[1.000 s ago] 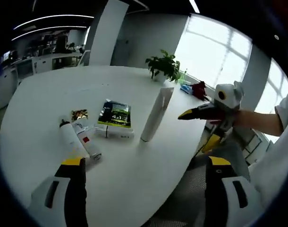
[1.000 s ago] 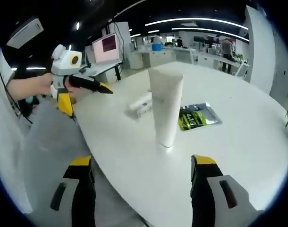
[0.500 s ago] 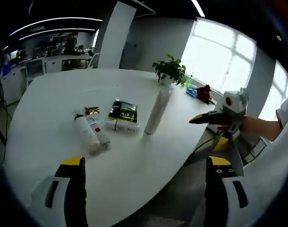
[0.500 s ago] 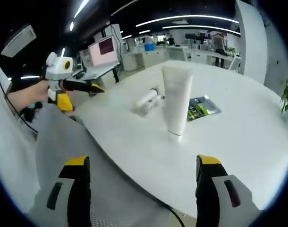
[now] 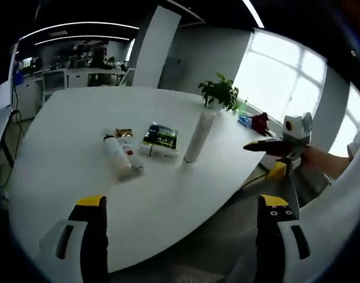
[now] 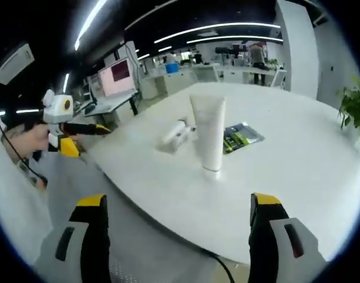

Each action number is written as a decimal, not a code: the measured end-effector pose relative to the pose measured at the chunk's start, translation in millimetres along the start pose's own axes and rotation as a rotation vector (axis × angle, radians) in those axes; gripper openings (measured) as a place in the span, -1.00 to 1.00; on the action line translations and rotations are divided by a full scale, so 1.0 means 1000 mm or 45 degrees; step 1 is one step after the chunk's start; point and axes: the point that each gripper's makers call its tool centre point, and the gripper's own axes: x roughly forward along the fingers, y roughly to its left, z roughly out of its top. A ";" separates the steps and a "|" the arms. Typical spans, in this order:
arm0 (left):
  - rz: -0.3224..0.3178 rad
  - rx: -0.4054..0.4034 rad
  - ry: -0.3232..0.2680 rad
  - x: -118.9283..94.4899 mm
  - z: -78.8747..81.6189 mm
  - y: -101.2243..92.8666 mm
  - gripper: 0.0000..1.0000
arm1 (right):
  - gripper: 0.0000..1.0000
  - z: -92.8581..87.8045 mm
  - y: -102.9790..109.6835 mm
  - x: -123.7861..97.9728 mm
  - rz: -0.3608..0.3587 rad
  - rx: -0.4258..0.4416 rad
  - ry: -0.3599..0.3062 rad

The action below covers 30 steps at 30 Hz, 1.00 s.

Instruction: Arrange the skincare products in the storage area until every visible bottle or jar stands upright without overlapping.

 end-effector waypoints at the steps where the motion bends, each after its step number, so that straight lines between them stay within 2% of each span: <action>1: 0.004 -0.009 0.002 0.000 -0.002 0.001 0.98 | 0.99 0.000 -0.001 0.001 0.000 0.006 -0.003; 6: 0.011 -0.047 0.010 -0.001 -0.009 0.004 0.97 | 0.99 -0.004 0.001 0.002 -0.003 0.022 0.007; 10: 0.020 -0.048 0.003 -0.001 -0.006 0.009 0.97 | 0.99 -0.010 0.000 0.004 -0.003 0.003 0.042; 16: 0.032 -0.062 -0.004 -0.001 -0.003 0.014 0.96 | 0.99 -0.010 -0.001 0.003 -0.006 0.030 0.034; 24: 0.036 -0.053 0.019 0.005 -0.001 0.016 0.94 | 0.99 -0.012 -0.002 0.008 0.002 0.057 0.039; 30: 0.054 -0.065 0.052 0.013 0.000 0.023 0.85 | 0.99 -0.013 -0.008 0.007 0.006 0.068 0.046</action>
